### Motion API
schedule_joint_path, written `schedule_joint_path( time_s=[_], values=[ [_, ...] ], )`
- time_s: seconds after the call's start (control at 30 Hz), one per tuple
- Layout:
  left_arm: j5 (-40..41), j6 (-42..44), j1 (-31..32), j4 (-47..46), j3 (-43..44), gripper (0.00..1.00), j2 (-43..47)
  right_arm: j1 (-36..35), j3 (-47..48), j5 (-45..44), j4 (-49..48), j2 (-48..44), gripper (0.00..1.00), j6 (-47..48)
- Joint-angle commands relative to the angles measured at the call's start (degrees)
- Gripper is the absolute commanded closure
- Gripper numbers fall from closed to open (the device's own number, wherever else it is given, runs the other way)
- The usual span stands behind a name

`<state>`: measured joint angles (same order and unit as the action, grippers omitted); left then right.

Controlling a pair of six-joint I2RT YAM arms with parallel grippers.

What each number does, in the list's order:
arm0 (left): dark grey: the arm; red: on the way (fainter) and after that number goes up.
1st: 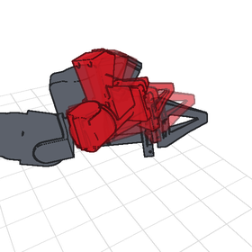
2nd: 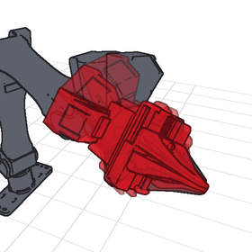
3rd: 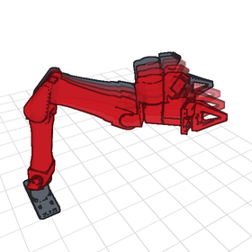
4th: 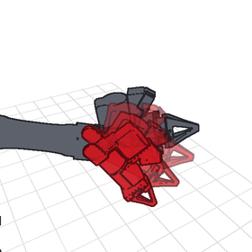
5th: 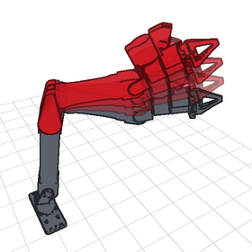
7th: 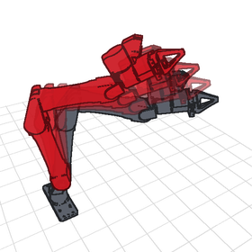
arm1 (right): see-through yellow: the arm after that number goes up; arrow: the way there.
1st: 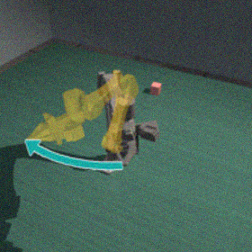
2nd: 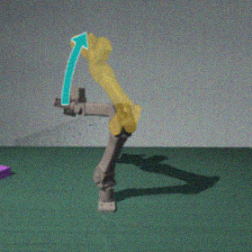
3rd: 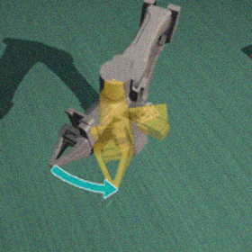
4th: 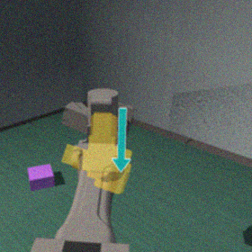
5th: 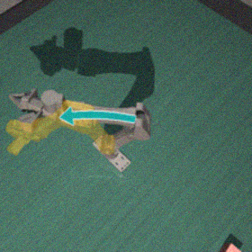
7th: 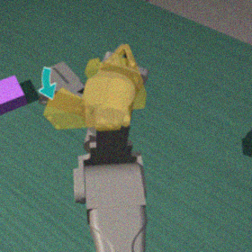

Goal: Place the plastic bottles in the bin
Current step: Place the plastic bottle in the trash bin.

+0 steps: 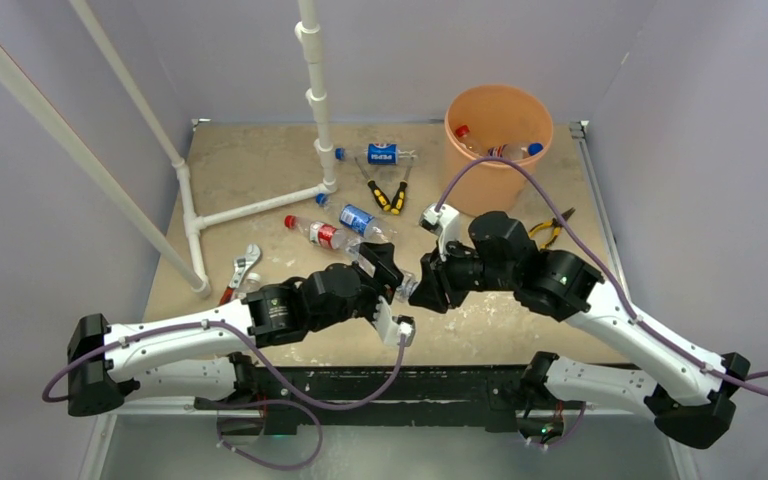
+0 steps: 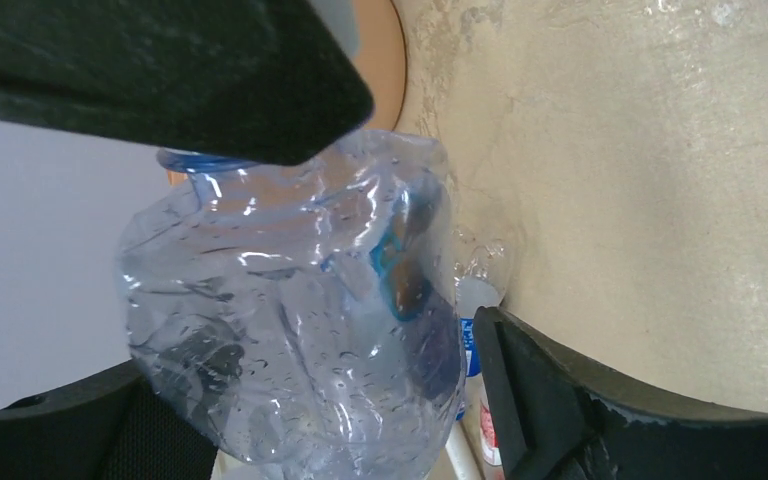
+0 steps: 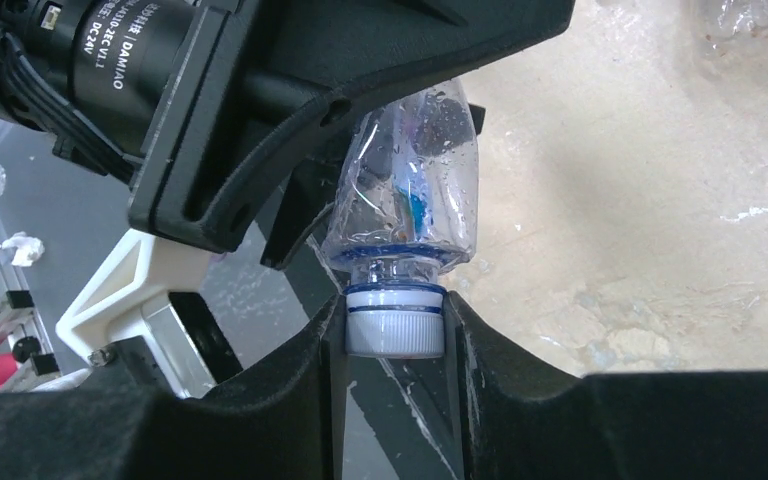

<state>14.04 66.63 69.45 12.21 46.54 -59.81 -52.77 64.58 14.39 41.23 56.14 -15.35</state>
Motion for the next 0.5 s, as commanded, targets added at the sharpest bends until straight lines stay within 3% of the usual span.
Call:
schedule_joint_path(
  time_s=[0.0, 0.23, 0.37, 0.4, 0.47],
  values=[
    [1.4, 0.6, 0.2, -0.4, 1.1, 0.22, 0.0, 0.0, 3.7, 2.0, 0.6, -0.4, 1.00, 2.0],
    [2.3, -1.3, 0.5, -1.9, 1.7, 0.60, 0.5, 0.0, 5.4, 1.9, 1.3, -0.1, 1.00, 2.9],
    [1.0, -3.2, 0.6, -3.0, 1.9, 0.66, 1.4, 0.0, 5.6, 2.8, 1.0, -0.2, 1.00, 3.3],
    [0.7, -3.7, 0.6, -3.2, 2.0, 0.67, 1.4, 0.0, 5.8, 2.9, 0.8, -0.4, 0.96, 3.3],
    [0.3, -4.8, 0.6, -3.4, 1.9, 0.71, 1.5, 0.0, 6.2, 3.1, 0.2, -1.0, 0.68, 3.1]
  ],
)
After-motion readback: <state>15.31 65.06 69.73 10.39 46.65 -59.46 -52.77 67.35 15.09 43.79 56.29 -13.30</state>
